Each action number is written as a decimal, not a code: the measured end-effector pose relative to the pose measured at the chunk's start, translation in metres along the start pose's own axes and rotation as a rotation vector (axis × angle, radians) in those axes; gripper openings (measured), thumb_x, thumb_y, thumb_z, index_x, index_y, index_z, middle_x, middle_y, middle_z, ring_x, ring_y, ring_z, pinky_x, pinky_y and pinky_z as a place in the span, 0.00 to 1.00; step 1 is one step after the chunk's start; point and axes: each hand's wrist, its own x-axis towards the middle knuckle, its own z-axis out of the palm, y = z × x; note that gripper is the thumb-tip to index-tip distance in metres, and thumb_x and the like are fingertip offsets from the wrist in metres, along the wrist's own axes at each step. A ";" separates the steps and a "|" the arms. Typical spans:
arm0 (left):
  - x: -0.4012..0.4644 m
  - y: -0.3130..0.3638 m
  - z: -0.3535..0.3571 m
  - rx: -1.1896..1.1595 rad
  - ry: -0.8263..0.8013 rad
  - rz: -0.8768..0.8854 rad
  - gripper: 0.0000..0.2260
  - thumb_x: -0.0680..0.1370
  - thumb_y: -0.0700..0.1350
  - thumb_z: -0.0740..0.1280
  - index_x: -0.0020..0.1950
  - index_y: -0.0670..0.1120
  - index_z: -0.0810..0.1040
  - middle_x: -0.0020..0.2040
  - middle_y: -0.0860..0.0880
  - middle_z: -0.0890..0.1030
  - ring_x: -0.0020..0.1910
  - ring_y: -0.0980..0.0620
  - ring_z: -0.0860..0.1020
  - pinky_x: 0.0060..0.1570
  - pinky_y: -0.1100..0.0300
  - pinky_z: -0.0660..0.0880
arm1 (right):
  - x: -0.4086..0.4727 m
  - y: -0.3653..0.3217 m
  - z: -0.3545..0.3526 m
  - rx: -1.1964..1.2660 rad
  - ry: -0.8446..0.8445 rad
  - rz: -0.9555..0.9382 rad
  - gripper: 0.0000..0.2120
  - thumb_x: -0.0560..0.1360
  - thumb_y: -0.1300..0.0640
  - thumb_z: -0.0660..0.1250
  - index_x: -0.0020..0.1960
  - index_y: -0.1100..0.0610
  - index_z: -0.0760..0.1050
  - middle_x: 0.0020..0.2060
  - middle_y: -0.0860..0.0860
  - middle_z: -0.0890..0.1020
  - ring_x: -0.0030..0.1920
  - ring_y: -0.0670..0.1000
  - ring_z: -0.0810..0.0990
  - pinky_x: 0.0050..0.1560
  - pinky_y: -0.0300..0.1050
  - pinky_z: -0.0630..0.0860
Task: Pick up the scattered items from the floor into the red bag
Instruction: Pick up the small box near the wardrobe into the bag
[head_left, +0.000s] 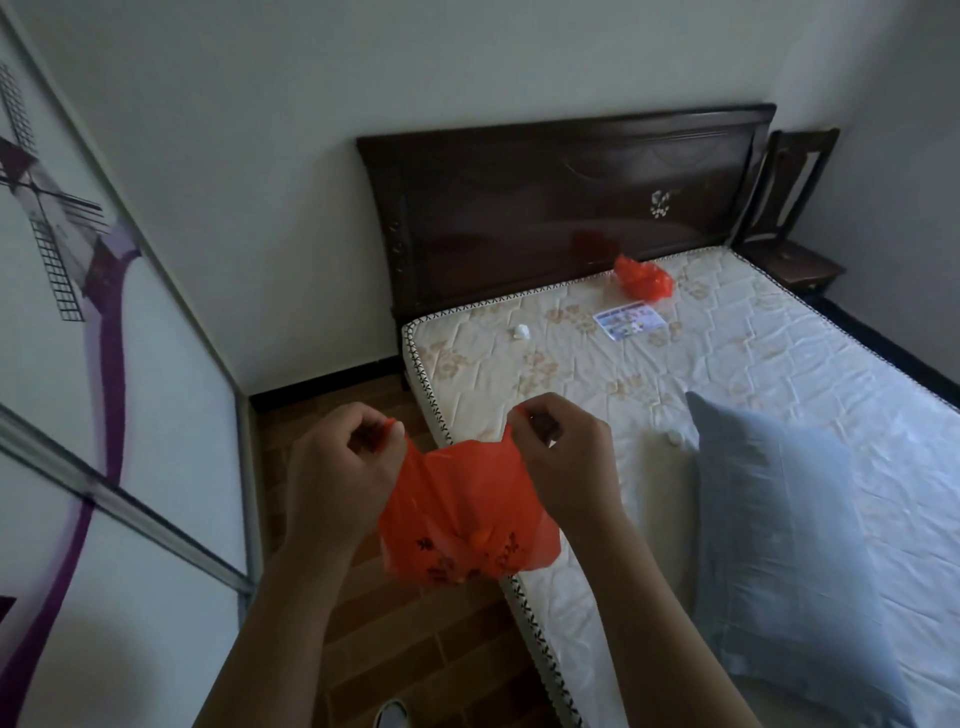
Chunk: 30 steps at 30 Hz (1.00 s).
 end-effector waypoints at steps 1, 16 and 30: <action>0.010 -0.007 -0.004 -0.008 0.000 0.003 0.05 0.80 0.44 0.72 0.44 0.49 0.80 0.38 0.55 0.81 0.39 0.58 0.80 0.40 0.53 0.82 | 0.008 -0.006 0.010 -0.003 0.004 0.002 0.04 0.78 0.59 0.73 0.45 0.52 0.84 0.33 0.42 0.82 0.36 0.44 0.81 0.38 0.32 0.74; 0.122 -0.129 -0.075 -0.078 0.107 -0.081 0.04 0.80 0.44 0.72 0.46 0.49 0.80 0.38 0.53 0.81 0.38 0.55 0.81 0.40 0.49 0.82 | 0.111 -0.098 0.151 -0.093 -0.050 -0.148 0.04 0.78 0.57 0.73 0.45 0.52 0.83 0.33 0.43 0.82 0.36 0.43 0.81 0.35 0.32 0.74; 0.226 -0.232 -0.095 -0.005 0.238 -0.195 0.03 0.79 0.42 0.73 0.48 0.50 0.81 0.42 0.56 0.83 0.43 0.62 0.81 0.46 0.67 0.77 | 0.246 -0.101 0.324 -0.029 -0.270 -0.210 0.04 0.78 0.53 0.72 0.45 0.52 0.83 0.33 0.46 0.82 0.34 0.45 0.80 0.35 0.45 0.77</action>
